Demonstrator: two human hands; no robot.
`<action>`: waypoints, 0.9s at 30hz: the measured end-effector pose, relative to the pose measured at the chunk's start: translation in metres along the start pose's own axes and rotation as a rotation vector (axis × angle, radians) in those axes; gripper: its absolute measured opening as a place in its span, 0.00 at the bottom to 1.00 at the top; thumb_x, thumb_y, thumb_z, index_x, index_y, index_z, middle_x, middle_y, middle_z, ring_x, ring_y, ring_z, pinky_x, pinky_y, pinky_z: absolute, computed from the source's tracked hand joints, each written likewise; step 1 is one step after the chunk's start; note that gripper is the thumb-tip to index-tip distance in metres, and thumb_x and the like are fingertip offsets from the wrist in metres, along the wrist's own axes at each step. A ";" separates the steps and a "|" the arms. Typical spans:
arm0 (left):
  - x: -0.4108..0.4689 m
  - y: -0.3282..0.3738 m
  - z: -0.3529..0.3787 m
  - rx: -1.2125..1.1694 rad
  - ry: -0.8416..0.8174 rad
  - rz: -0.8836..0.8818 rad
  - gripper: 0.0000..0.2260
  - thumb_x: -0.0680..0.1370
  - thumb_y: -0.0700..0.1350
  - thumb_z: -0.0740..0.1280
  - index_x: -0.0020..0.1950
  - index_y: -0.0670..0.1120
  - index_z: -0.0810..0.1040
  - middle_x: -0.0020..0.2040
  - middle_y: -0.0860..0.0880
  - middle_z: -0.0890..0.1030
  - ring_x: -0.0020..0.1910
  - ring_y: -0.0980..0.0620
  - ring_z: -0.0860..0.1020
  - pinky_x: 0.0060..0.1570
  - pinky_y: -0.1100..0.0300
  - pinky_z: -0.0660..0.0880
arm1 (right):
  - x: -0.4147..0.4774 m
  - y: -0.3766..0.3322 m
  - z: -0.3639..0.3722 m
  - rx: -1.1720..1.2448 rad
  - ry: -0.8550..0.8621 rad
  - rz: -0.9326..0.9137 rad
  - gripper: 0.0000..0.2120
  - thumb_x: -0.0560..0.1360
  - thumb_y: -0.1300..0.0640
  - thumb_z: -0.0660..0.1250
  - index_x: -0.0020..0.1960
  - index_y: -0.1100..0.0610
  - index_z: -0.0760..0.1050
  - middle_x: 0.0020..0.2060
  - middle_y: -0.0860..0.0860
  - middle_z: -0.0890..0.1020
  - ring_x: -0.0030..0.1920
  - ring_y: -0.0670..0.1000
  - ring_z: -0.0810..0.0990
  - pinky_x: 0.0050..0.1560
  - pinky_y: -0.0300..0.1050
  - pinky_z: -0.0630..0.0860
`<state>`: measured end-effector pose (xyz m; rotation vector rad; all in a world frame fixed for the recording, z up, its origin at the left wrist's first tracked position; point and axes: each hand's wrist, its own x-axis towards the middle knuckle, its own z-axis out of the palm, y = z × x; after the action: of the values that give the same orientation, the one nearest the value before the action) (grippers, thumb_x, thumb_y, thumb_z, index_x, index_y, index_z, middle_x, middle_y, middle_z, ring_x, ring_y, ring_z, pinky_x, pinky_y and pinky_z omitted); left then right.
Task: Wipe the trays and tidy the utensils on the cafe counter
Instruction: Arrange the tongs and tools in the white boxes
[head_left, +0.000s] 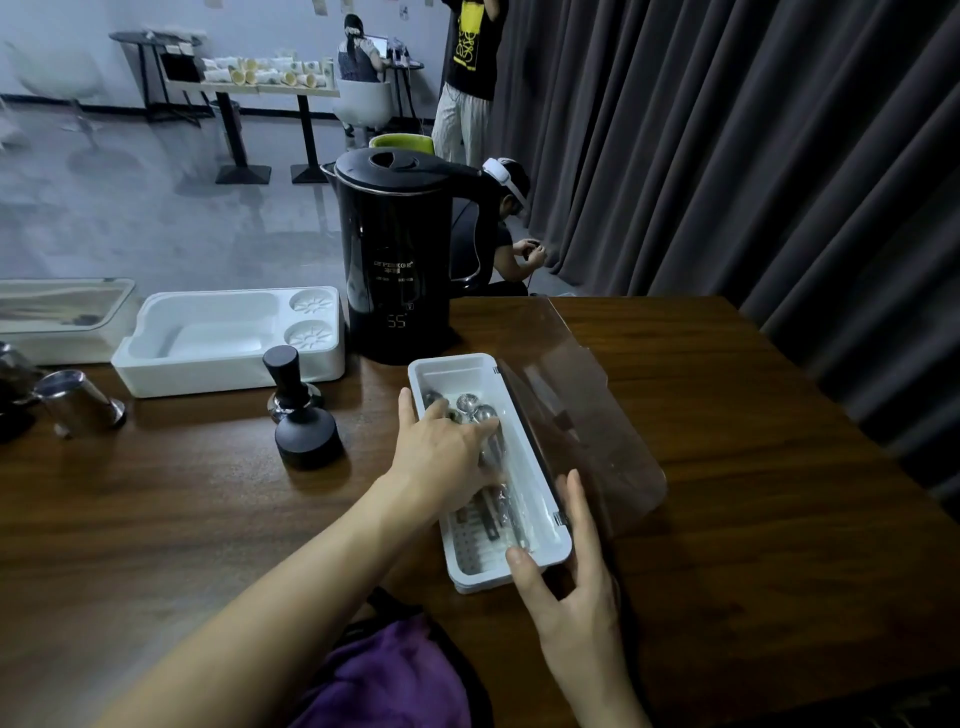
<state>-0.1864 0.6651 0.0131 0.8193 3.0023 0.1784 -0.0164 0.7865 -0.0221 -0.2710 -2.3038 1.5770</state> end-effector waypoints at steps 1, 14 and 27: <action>-0.001 0.000 0.000 -0.011 0.007 0.006 0.26 0.75 0.70 0.63 0.70 0.60 0.71 0.59 0.52 0.82 0.72 0.46 0.69 0.73 0.32 0.46 | 0.000 0.000 0.000 0.005 0.002 0.001 0.42 0.71 0.43 0.72 0.78 0.35 0.52 0.63 0.15 0.63 0.67 0.25 0.65 0.61 0.24 0.66; -0.023 0.006 -0.002 0.100 0.074 -0.090 0.32 0.80 0.68 0.55 0.80 0.53 0.62 0.77 0.43 0.68 0.81 0.40 0.50 0.74 0.31 0.42 | 0.001 0.002 0.001 0.004 0.008 -0.014 0.41 0.72 0.42 0.72 0.79 0.35 0.52 0.69 0.19 0.60 0.70 0.27 0.62 0.63 0.23 0.63; -0.030 0.014 -0.009 0.117 0.006 -0.087 0.26 0.83 0.62 0.54 0.74 0.48 0.69 0.72 0.44 0.76 0.81 0.42 0.52 0.75 0.30 0.39 | 0.000 0.000 0.001 -0.006 0.002 -0.011 0.42 0.72 0.40 0.71 0.79 0.33 0.51 0.68 0.18 0.60 0.71 0.28 0.62 0.66 0.30 0.65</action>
<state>-0.1538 0.6606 0.0234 0.6945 3.0708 0.0033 -0.0169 0.7862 -0.0226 -0.2610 -2.3053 1.5640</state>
